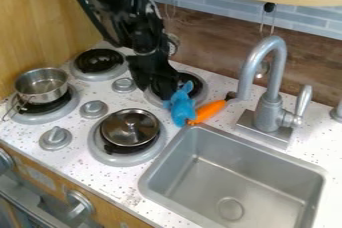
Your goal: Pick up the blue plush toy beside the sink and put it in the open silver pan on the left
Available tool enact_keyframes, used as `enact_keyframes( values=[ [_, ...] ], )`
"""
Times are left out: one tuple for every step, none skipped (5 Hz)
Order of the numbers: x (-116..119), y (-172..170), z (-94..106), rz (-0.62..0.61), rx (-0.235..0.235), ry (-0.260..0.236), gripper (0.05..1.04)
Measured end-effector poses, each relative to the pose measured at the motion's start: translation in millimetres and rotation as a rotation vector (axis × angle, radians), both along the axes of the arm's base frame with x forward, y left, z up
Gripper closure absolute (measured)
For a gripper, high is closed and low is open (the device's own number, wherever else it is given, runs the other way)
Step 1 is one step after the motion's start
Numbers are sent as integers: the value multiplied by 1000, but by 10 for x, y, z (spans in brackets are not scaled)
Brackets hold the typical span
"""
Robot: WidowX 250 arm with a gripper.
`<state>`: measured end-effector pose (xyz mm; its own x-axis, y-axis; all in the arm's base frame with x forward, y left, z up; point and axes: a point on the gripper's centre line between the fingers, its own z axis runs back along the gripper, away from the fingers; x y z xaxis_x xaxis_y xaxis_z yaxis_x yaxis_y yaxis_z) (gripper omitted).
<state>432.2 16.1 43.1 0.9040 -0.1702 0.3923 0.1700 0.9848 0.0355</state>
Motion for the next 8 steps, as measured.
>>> enact_keyframes(
  values=[
    [102,-201,-47,-77,-4,-16,83],
    [162,-401,-16,-147,-28,-66,83],
    [198,-516,-49,-190,-60,-80,83],
    [243,-491,-152,-195,-32,-55,83],
    [227,-432,-185,-168,-21,-46,83],
    [189,-378,-229,-150,-8,-34,83],
    [129,-312,-311,-111,-2,-16,130],
    [41,-224,-369,-72,29,-4,361]
  ],
)
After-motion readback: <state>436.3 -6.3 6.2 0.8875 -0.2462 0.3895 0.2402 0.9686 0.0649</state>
